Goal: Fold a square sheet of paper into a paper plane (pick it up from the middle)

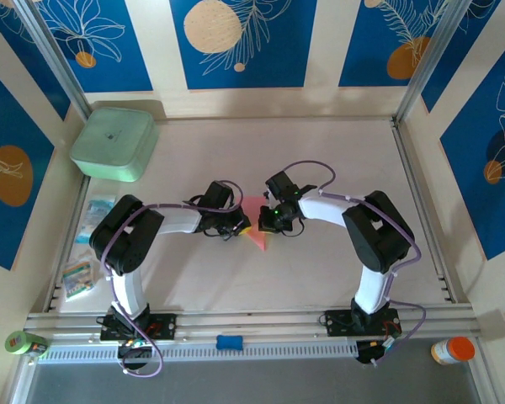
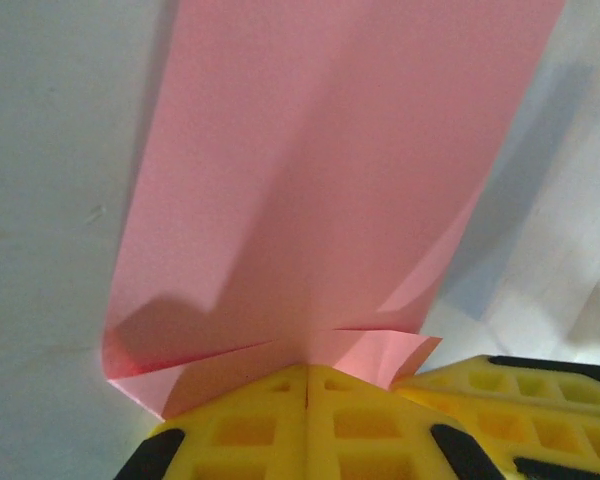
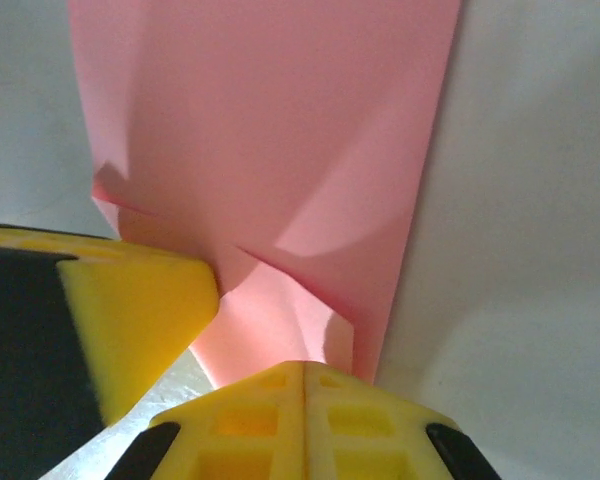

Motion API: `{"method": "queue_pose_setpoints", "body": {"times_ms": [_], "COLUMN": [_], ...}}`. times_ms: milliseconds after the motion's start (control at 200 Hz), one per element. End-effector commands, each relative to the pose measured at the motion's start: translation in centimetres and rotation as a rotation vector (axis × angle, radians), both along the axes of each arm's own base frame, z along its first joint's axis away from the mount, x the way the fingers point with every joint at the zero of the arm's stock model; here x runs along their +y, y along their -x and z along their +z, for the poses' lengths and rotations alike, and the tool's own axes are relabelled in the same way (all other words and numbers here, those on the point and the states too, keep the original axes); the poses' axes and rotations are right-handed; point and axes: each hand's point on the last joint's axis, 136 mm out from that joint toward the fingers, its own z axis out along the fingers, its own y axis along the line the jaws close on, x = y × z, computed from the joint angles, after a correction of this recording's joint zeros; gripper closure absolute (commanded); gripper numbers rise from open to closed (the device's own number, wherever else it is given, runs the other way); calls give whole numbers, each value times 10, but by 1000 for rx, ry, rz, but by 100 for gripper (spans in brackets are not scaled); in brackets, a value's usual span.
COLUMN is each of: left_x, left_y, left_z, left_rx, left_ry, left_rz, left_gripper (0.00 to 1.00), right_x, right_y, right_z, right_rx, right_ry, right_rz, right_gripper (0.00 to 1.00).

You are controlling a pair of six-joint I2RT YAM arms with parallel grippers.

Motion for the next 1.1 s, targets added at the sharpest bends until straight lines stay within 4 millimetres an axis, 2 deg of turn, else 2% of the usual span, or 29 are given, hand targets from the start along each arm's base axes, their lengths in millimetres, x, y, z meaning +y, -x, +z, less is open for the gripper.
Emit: {"method": "queue_pose_setpoints", "body": {"times_ms": [0, 195, 315, 715, 895, 1096], "left_x": [1, 30, 42, 20, 12, 8], "left_y": [2, 9, 14, 3, -1, -2], "left_z": [16, 14, 6, 4, 9, 12], "left_rx": [-28, -27, -9, -5, -27, -45], "left_ry": [-4, -105, -150, -87, -53, -31], "left_rz": [-6, 55, 83, 30, 1, -10], "left_gripper": [89, 74, 70, 70, 80, 81], "right_x": [-6, -12, -14, -13, -12, -13], "right_y": [1, 7, 9, 10, 11, 12], "right_z": [-9, -20, -24, -25, -26, -27], "right_rx": [37, 71, 86, 93, 98, 102], "right_ry": [47, 73, 80, 73, 71, 75], "right_rz": [-17, -21, -22, -15, -10, -8], "right_gripper": [94, 94, 94, 94, 94, 94]}}
